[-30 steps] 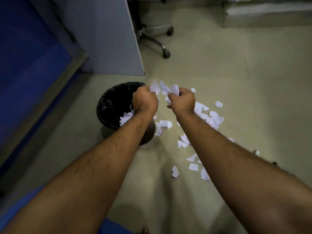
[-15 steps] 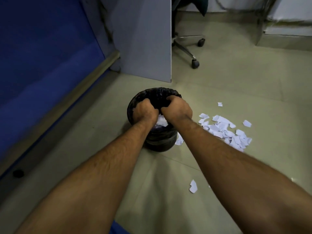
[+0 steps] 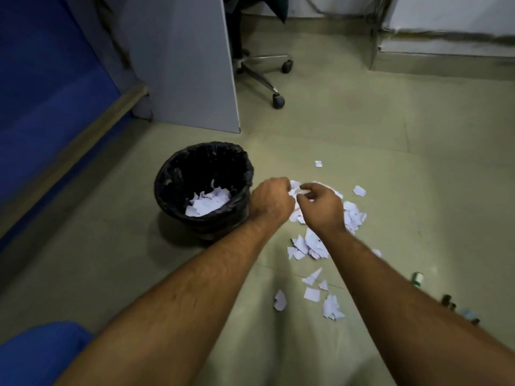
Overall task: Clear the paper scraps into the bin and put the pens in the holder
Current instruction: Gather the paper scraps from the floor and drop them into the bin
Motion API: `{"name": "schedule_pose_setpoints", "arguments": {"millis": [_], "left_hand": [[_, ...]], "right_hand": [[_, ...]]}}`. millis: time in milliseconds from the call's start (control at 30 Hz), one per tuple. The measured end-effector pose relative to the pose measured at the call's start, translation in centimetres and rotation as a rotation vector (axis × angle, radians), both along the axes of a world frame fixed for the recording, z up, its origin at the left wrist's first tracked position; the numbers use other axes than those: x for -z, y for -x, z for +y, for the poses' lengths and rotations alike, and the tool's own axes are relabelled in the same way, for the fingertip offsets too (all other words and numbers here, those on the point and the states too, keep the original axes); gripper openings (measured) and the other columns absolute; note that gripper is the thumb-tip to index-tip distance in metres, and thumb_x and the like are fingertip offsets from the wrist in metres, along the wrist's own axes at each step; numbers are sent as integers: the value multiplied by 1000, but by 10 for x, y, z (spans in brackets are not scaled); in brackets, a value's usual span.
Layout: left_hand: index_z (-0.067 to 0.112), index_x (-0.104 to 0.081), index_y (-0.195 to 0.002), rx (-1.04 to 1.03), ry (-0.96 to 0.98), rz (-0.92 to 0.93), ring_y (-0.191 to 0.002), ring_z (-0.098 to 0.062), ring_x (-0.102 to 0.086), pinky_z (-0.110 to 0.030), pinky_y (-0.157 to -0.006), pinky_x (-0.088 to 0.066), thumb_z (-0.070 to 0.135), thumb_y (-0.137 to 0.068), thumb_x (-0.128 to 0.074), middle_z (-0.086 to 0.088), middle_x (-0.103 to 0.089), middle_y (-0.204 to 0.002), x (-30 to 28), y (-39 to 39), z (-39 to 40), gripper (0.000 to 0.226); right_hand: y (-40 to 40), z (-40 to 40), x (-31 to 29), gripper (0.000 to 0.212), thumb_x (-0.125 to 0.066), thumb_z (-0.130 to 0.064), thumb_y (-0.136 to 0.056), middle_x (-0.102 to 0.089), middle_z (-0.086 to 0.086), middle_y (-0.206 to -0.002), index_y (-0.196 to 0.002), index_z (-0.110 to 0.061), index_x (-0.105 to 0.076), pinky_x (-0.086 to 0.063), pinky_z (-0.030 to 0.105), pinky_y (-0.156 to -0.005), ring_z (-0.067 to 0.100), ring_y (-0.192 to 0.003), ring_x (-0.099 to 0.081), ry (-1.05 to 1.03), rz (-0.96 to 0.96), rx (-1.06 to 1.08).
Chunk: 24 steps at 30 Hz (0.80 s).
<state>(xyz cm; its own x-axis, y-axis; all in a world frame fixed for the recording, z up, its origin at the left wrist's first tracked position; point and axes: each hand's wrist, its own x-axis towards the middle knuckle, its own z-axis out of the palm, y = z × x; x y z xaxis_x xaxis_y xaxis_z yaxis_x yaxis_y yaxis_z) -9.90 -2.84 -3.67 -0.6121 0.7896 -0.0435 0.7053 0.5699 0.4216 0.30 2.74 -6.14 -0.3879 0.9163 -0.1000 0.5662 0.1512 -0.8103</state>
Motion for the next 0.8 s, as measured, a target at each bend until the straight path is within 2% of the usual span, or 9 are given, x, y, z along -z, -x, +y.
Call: {"name": "schedule_pose_setpoints", "arguments": {"millis": [100,167,267,367,467,533,667,733,800], "left_hand": [[17,-63,-113,141,146,-56,-111,-30,-61,-34,-84,-50,16,-81,-60,-8,-66,-116,45,-46,7,32],[18,-57,-119,240,277,-98,-114,-32,-59,-37,-87,-51,25,-80,-63,-9,-62,-121,75,-70,5,40],[21,-46,-130,401,505,-88,-120,-34,-52,-42,-92,-48,47,-71,-72,-10,-52,-130,119,-105,-6,69],[21,-36,-139,505,564,48,-124,-33,-46,-44,-93,-46,70,-61,-70,-12,-42,-138,163,-131,-22,99],[25,-17,-152,553,623,156,-138,-34,-30,-50,-100,-40,83,-54,-65,-13,-20,-157,192,-139,-34,124],[25,-22,-150,528,569,207,-137,-33,-32,-47,-99,-39,81,-57,-65,-14,-24,-155,204,-141,-34,117],[20,-53,-126,382,327,281,-107,-30,-55,-40,-82,-43,75,-59,-66,-11,-56,-121,217,-136,-23,88],[19,-56,-121,318,264,330,-101,-30,-56,-40,-80,-43,71,-62,-67,-10,-58,-114,217,-133,-14,79],[18,-52,-125,282,256,344,-104,-30,-54,-41,-82,-43,65,-64,-71,-11,-56,-119,215,-127,-5,79]], "right_hand": [[-55,3,49,32,-59,-20,-87,-72,-2,-102,-117,-23,-69,-40,22,-78,17,-97,-66,34,-112,15],[-85,-2,76,32,-60,-19,-84,-73,-2,-99,-114,-23,-70,-44,24,-76,20,-93,-68,47,-158,29],[-126,-13,119,28,-59,-18,-83,-73,-1,-97,-108,-25,-71,-48,29,-76,25,-91,-67,37,-207,109],[-159,-23,161,31,-62,-19,-80,-70,4,-102,-110,-22,-70,-51,37,-82,30,-98,-62,16,-279,172],[-173,-35,188,40,-66,-18,-73,-64,15,-109,-112,-14,-69,-46,44,-84,41,-102,-57,-71,-430,249],[-173,-38,198,46,-67,-21,-67,-62,16,-117,-113,-13,-69,-45,46,-88,41,-110,-55,-66,-484,356],[-158,-41,212,62,-53,-31,-61,-54,18,-134,-119,-14,-66,-42,49,-103,39,-128,-47,9,-453,375],[-146,-37,216,64,-50,-29,-63,-56,19,-134,-123,-11,-65,-41,47,-106,39,-130,-48,-23,-355,303],[-136,-30,214,63,-49,-24,-69,-56,19,-137,-129,-8,-62,-39,43,-108,37,-130,-48,-27,-213,263]]}}
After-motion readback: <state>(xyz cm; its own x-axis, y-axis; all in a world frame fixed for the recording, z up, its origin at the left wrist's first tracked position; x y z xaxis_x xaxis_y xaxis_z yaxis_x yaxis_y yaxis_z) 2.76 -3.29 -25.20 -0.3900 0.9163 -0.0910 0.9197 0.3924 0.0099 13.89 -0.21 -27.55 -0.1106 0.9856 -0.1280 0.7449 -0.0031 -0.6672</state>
